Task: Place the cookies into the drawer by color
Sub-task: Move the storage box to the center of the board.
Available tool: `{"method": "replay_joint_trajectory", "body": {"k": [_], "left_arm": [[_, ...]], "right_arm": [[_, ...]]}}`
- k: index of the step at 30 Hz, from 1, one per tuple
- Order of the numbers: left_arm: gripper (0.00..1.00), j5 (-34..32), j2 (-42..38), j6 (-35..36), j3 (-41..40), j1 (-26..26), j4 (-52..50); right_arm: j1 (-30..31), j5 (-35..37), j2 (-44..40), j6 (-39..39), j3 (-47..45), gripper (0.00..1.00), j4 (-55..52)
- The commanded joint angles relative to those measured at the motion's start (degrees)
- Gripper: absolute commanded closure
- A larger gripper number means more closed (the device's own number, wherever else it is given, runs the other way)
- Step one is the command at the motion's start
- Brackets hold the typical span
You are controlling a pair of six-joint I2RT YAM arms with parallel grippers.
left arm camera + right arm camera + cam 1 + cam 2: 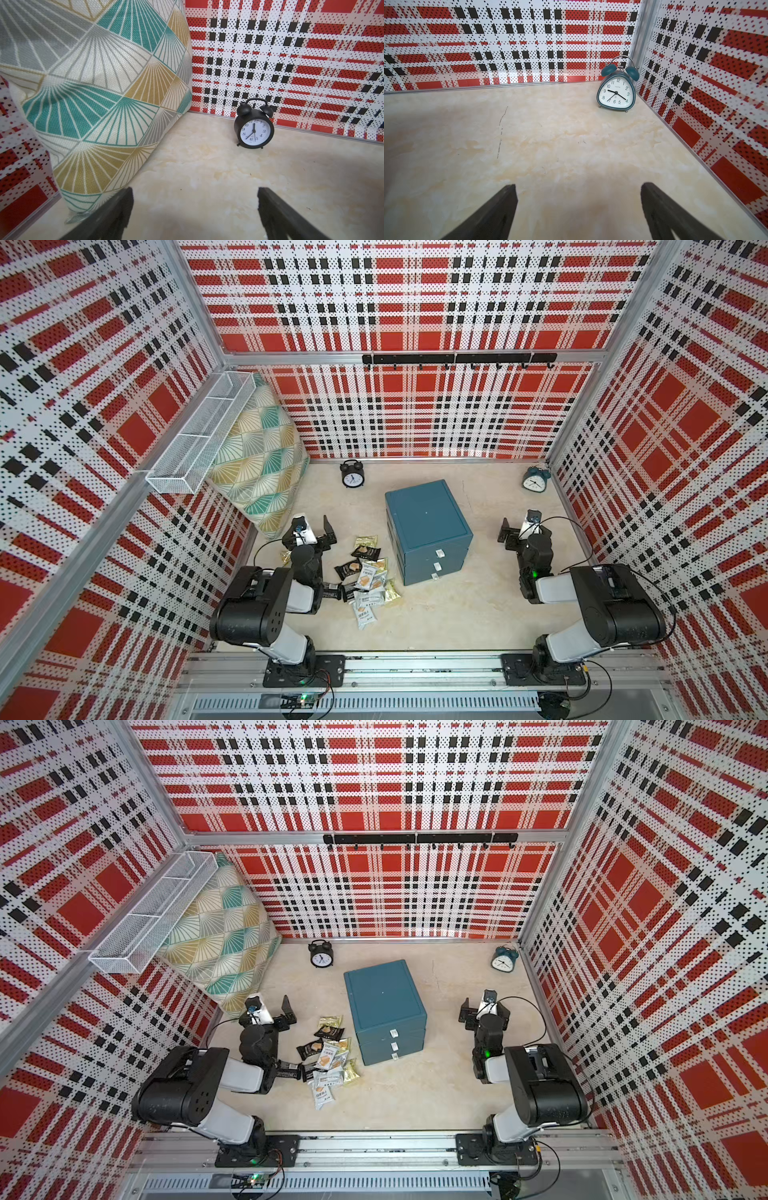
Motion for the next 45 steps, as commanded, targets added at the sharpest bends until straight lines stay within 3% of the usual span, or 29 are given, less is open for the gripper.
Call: {"method": "replay_joint_trajectory", "body": {"k": [1,20,26,31,35,38,45], "left_arm": [[0.01,0.4,0.6,0.8,0.9,0.6,1.9],[0.01,0.0,0.3,0.8,0.5,0.4,2.1],[0.01,-14.4,-8.4,6.3,-3.6,-7.7,3.7],[0.01,-19.2,-14.2,14.4,-2.9,-16.2,3.9],[0.01,-19.3,-19.6,16.0,-2.1,-22.1,3.2],[0.01,-18.3,-25.6,11.1,-1.0,-25.7,-2.1],[0.01,-13.4,-38.1,-12.7,5.5,-30.3,-29.1]], "right_arm": [[-0.5,0.9,0.5,-0.6,1.1,0.0,1.6],[-0.4,-0.2,-0.2,-1.1,0.8,0.0,1.4],[-0.2,3.4,-12.4,2.7,2.7,0.0,-14.6],[0.1,0.9,-22.8,8.0,9.5,0.0,-36.9],[0.1,-2.5,-31.7,14.8,12.9,0.0,-49.8],[0.1,-6.4,-36.2,19.1,18.9,0.0,-65.1],[0.1,-6.8,-44.7,19.2,22.4,0.0,-66.4]]}}
